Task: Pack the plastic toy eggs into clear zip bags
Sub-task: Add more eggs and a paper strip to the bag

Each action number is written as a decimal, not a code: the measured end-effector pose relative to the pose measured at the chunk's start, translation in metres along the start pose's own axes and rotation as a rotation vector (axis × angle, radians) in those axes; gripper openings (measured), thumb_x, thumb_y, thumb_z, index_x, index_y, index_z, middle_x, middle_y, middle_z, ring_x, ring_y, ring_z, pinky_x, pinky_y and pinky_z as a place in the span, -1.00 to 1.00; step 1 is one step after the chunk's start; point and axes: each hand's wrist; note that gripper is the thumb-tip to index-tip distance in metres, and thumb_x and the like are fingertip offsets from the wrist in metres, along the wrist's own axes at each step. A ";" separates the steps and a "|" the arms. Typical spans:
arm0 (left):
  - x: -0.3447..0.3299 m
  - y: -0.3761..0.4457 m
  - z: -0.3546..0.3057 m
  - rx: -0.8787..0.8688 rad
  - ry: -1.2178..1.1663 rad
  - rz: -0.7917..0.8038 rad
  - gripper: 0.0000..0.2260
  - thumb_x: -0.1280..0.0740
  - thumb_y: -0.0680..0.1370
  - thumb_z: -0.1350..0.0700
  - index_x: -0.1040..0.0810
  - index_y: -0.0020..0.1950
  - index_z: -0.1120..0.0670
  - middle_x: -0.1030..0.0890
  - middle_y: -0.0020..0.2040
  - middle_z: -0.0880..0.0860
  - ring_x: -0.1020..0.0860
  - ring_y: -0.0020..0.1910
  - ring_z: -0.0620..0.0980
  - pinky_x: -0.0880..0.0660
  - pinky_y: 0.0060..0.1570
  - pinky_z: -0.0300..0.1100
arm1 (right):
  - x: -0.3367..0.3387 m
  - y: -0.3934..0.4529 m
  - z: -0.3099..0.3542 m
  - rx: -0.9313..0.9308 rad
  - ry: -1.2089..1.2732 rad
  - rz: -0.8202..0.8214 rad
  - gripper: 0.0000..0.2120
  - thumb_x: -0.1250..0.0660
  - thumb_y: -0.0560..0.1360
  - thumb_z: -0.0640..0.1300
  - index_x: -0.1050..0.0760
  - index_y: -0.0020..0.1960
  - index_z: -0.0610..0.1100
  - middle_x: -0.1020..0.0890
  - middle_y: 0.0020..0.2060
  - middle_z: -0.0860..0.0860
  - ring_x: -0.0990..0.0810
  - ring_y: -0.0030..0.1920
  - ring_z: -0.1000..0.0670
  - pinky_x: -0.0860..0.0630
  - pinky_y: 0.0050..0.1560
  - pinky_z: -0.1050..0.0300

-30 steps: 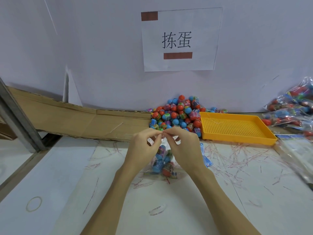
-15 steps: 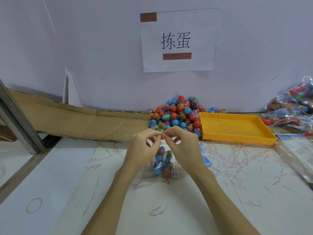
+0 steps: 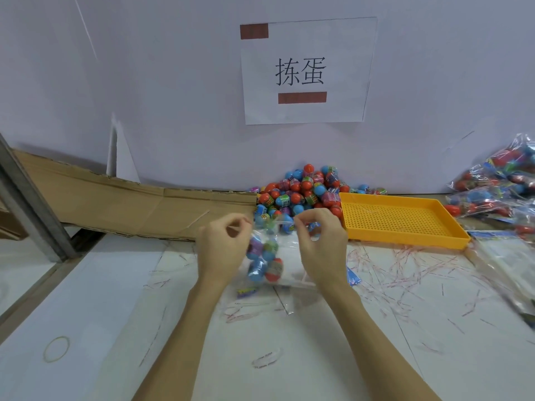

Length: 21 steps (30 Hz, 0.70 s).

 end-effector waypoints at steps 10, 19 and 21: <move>0.009 0.010 0.009 0.296 -0.238 -0.231 -0.78 -0.29 0.60 0.25 -0.67 -0.13 0.03 -0.69 -0.18 -0.09 -0.60 -0.24 -0.25 -0.55 -0.18 -0.27 | 0.006 0.005 -0.013 -0.134 -0.249 0.240 -0.94 -0.43 0.57 -0.23 -0.67 0.01 -0.16 -0.67 -0.04 -0.02 -0.57 0.02 -0.02 -0.54 0.14 0.03; 0.015 0.014 0.013 0.350 -0.352 -0.364 -0.74 -0.27 0.61 0.23 -0.65 -0.13 -0.07 -0.68 -0.14 -0.11 -0.64 -0.06 -0.05 -0.59 -0.14 -0.16 | 0.018 0.010 -0.019 -0.070 -0.345 0.305 -0.83 -0.40 0.58 -0.24 -0.71 0.13 -0.16 -0.73 0.09 -0.06 -0.61 0.14 -0.07 -0.37 0.15 0.26; 0.013 0.013 0.012 0.376 -0.400 -0.339 -0.75 -0.27 0.62 0.24 -0.67 -0.11 -0.03 -0.69 -0.12 -0.06 -0.66 -0.03 0.02 -0.61 -0.12 -0.12 | 0.017 0.009 -0.020 -0.079 -0.371 0.288 -0.84 -0.44 0.56 -0.23 -0.72 0.12 -0.16 -0.72 0.05 -0.06 -0.61 0.10 -0.07 -0.47 0.17 0.17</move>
Point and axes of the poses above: each hand's wrist, its own y-axis towards the middle knuckle, its own x-axis out of the back of the hand, z = x × y
